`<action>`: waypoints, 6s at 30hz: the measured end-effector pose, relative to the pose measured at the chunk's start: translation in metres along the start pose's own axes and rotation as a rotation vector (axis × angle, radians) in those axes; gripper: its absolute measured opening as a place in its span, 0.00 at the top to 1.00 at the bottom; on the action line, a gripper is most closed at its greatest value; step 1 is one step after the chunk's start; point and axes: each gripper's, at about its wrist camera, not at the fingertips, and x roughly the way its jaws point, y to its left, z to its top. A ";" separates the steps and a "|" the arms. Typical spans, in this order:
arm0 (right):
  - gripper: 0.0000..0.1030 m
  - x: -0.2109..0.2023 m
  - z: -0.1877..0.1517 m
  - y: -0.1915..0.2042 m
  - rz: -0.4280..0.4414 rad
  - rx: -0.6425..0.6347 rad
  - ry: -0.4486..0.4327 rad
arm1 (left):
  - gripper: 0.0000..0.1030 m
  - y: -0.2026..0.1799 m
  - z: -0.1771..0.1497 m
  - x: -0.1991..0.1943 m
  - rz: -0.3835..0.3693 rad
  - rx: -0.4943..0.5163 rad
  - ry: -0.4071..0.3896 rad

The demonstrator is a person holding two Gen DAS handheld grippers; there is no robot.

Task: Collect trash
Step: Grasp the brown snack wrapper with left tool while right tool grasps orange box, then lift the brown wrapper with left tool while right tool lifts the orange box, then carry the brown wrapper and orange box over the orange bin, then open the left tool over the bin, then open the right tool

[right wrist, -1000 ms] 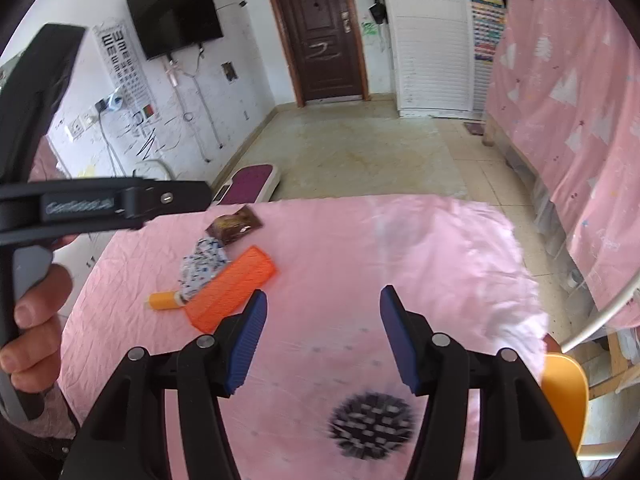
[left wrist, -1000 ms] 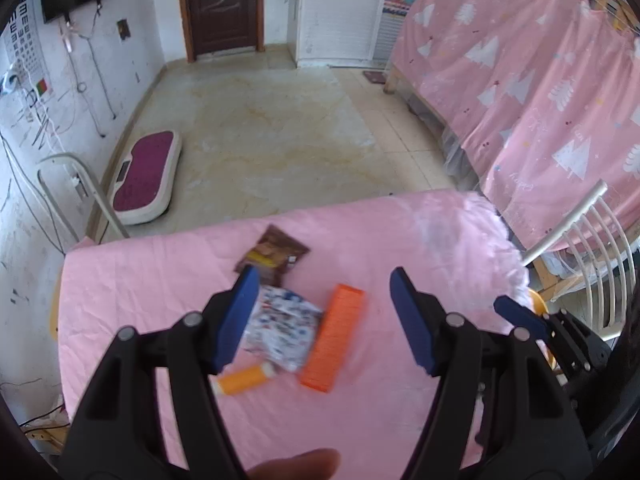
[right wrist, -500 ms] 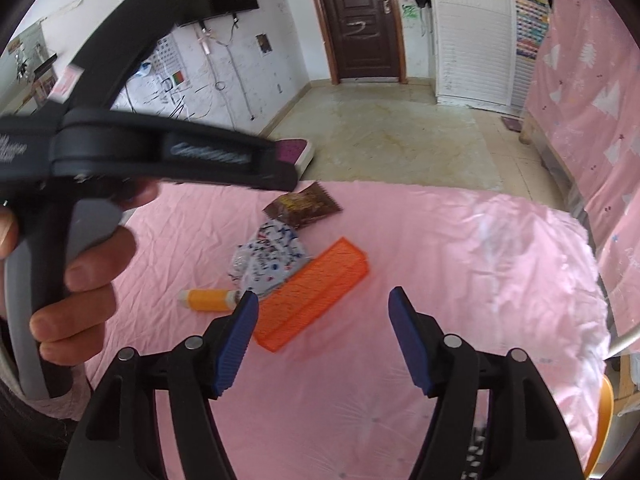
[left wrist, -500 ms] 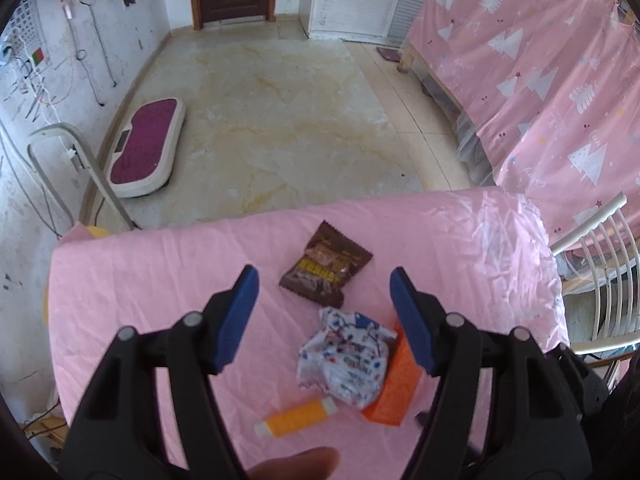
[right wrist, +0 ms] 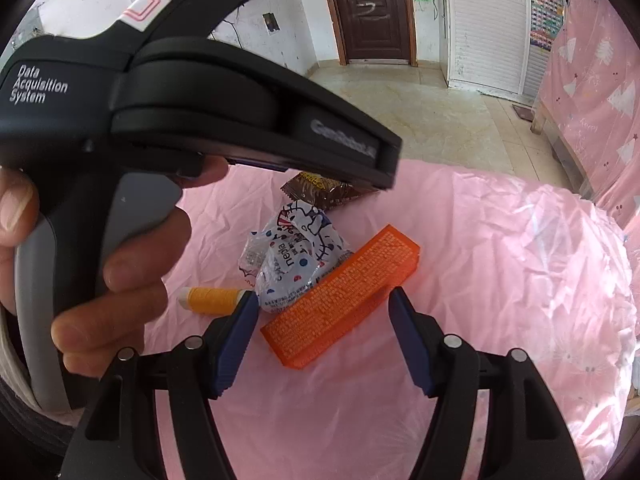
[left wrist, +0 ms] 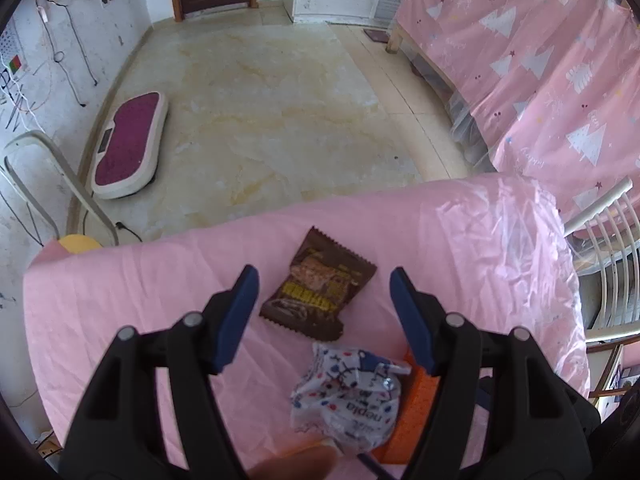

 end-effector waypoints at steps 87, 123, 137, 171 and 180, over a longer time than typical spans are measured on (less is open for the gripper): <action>0.68 -0.100 -0.082 -0.083 -0.076 0.116 -0.076 | 0.63 -0.083 -0.042 -0.072 0.066 0.089 -0.103; 0.88 -0.125 -0.093 -0.097 -0.082 0.117 -0.149 | 0.63 -0.123 -0.044 -0.072 0.062 0.146 -0.106; 0.88 -0.186 -0.115 -0.159 -0.160 0.248 -0.276 | 0.63 -0.192 -0.052 -0.075 -0.004 0.246 -0.108; 0.88 -0.227 -0.222 -0.285 -0.279 0.535 -0.306 | 0.47 -0.384 -0.100 -0.037 -0.148 0.559 -0.002; 0.86 -0.208 -0.209 -0.278 -0.279 0.516 -0.253 | 0.47 -0.350 -0.093 -0.054 -0.160 0.504 -0.038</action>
